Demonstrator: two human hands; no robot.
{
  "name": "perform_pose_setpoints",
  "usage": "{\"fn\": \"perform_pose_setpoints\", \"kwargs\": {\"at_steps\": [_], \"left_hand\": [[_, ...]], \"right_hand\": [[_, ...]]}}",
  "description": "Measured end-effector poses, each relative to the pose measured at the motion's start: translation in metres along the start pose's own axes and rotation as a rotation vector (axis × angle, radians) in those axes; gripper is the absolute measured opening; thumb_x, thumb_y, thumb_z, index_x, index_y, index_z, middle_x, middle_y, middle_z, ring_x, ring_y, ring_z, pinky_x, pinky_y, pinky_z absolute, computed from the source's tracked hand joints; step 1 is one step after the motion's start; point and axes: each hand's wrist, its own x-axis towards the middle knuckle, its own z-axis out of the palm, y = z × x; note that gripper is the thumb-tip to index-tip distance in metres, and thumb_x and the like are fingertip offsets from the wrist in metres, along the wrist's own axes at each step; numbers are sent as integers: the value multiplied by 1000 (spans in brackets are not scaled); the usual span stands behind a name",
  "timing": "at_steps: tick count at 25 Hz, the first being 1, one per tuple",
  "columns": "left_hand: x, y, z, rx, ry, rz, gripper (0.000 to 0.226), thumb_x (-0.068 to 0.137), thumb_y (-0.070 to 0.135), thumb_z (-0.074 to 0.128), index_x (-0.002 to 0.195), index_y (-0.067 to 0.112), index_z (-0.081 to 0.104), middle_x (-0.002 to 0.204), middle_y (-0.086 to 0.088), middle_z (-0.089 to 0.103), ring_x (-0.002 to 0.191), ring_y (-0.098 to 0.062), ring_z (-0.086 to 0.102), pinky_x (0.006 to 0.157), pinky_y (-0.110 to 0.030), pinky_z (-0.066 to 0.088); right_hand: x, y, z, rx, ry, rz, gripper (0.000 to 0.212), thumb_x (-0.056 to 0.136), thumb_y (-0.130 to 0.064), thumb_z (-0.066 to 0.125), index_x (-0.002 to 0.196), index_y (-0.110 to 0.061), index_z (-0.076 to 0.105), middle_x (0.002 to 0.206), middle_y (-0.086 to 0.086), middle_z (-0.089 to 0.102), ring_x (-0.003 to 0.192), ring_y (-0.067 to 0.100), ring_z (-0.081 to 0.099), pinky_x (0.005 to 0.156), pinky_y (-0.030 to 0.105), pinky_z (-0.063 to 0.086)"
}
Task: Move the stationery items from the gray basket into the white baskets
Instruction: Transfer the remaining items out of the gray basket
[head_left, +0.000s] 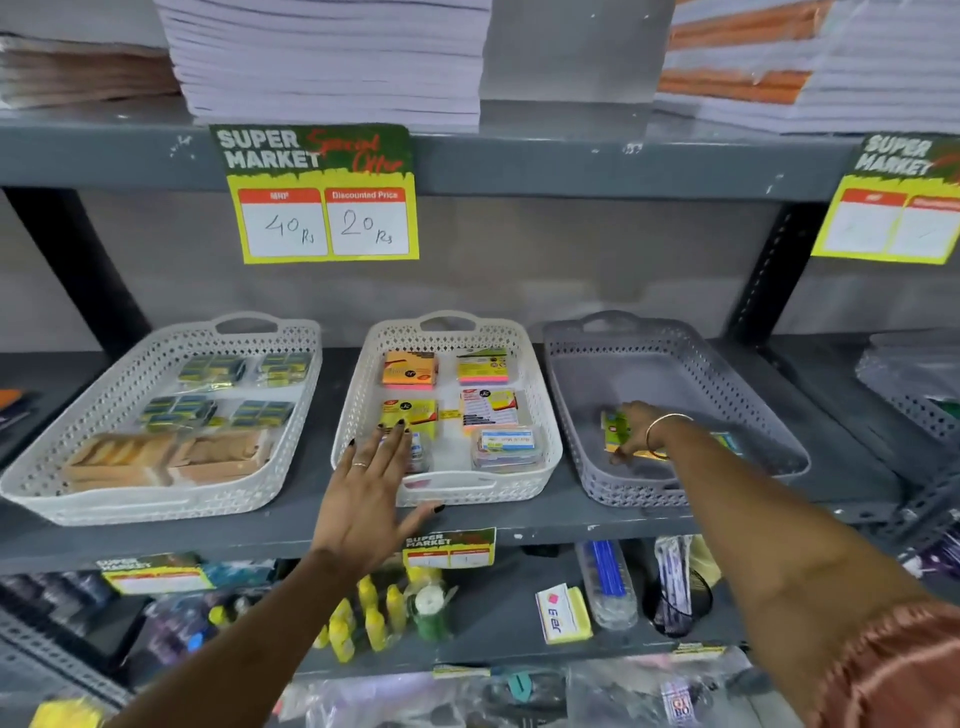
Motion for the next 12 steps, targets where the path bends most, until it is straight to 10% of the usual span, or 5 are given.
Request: {"fn": "perform_pose_setpoints", "kwargs": {"at_steps": [12], "left_hand": [[0,2,-1,-15,25,-2,96,80,73,-7,141,8,28,149,-9,32,138,-26,26,112,-44,18]], "right_hand": [[-10,-17,-11,99,144,53,74,73,-59,58,124,-6,56,132,22,47,124,36,44,104,36,38]]}}
